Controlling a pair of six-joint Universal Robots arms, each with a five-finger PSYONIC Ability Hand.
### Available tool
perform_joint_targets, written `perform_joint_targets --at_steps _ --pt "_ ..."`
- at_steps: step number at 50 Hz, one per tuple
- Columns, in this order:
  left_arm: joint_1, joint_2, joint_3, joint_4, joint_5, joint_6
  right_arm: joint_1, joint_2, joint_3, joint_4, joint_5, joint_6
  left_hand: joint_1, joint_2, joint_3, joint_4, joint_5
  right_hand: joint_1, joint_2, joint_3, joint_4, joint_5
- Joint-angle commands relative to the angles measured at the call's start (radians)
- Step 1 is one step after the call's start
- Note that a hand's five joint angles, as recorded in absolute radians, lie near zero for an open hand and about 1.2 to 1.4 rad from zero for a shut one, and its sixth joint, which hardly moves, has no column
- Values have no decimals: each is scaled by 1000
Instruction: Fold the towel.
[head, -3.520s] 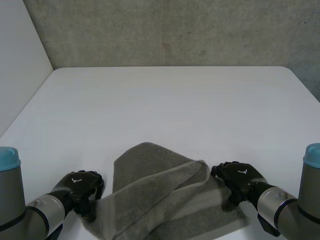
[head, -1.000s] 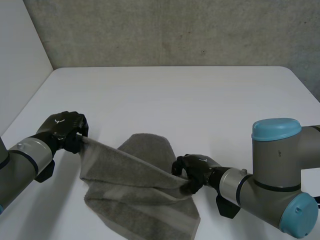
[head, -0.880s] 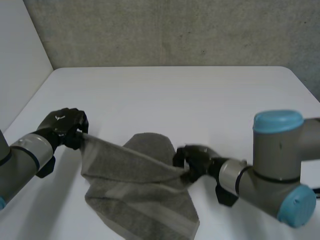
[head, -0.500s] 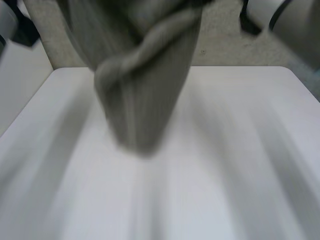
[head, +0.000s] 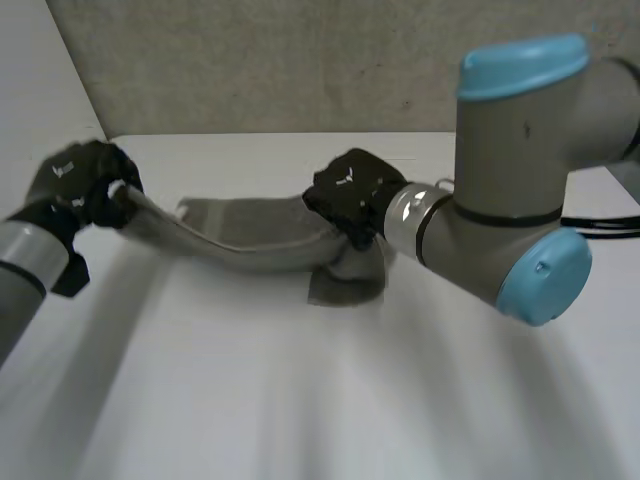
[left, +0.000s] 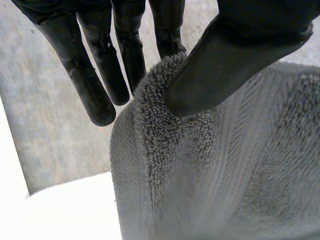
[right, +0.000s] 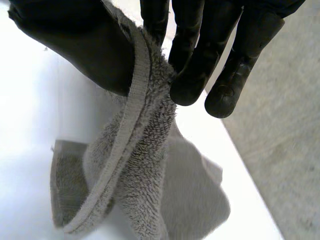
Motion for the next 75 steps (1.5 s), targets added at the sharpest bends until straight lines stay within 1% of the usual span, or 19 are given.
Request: perform_joint_targets --at_steps 1,8,12,13,14,15,16,17,18,20,23,25,28,30,33,37,44,57,75 --pt "1 -3 -66 47 12 -1 -4 -19 83 -76 73 53 99 599 709 47 48 61 342 45 53 38" --pt "-3 17 -54 44 11 -2 -7 -65 113 -104 162 93 99 599 709 47 48 61 342 45 53 38" --pt "-3 91 -42 46 9 -8 -17 -111 105 -148 225 105 99 599 709 47 48 18 300 2 10 -5" --pt "-5 109 -40 49 9 -10 -24 -126 113 -172 231 117 99 599 709 47 48 -296 -15 -312 -304 -319" --pt "-5 109 -40 49 9 -10 -24 -126 113 -173 231 117 99 599 709 47 48 -299 -18 -315 -307 -322" --pt "-7 125 -40 50 9 -13 -22 -137 123 -194 231 143 99 599 709 47 48 -756 -474 -772 -764 -778" --pt "-8 134 -40 52 9 -16 -22 -137 123 -194 231 143 99 599 709 47 48 -760 -479 -776 -768 -783" --pt "-8 134 -40 52 9 -16 -21 -140 139 -205 231 178 99 599 709 47 48 -1005 -723 -1021 -1012 -1027" --pt "-5 139 -42 52 9 -19 -25 -141 163 -214 231 218 99 599 709 47 48 -1109 -827 -1125 -1117 -1131" --pt "0 140 -45 52 8 -27 -27 -140 194 -219 231 270 99 599 709 47 48 -1161 -879 -1177 -1169 -1184" --pt "12 129 -51 55 3 -50 -33 -148 263 -231 231 377 99 599 709 47 48 -1161 -879 -1177 -1169 -1184" --pt "64 111 -59 66 0 -76 -68 -160 359 -264 231 492 99 599 709 47 48 -1161 -879 -1177 -1169 -1184" --pt "89 90 -59 72 0 -85 -93 -175 424 -295 229 554 99 599 709 47 48 -1161 -879 -1177 -1169 -1184" --pt "124 41 -54 73 3 -99 -138 -226 560 -376 225 654 99 599 709 47 48 -1161 -879 -1177 -1169 -1184" --pt "136 14 -46 73 3 -103 -188 -284 696 -474 208 732 99 599 709 47 48 -1161 -879 -1177 -1169 -1184" --pt "136 -7 -45 75 2 -105 -218 -316 794 -533 177 777 99 599 709 47 48 -1160 -878 -1176 -1167 -1182" --pt "136 -26 -46 75 2 -105 -232 -327 935 -567 73 818 99 599 709 47 48 -1107 -825 -1123 -1115 -1130" --pt "138 -26 -60 75 5 -103 -173 -192 908 -679 59 806 99 599 709 47 48 -799 -517 -815 -807 -821" --pt "138 -26 -63 75 5 -103 -99 18 686 -683 76 806 99 599 709 47 48 -699 -417 -715 -707 -721"
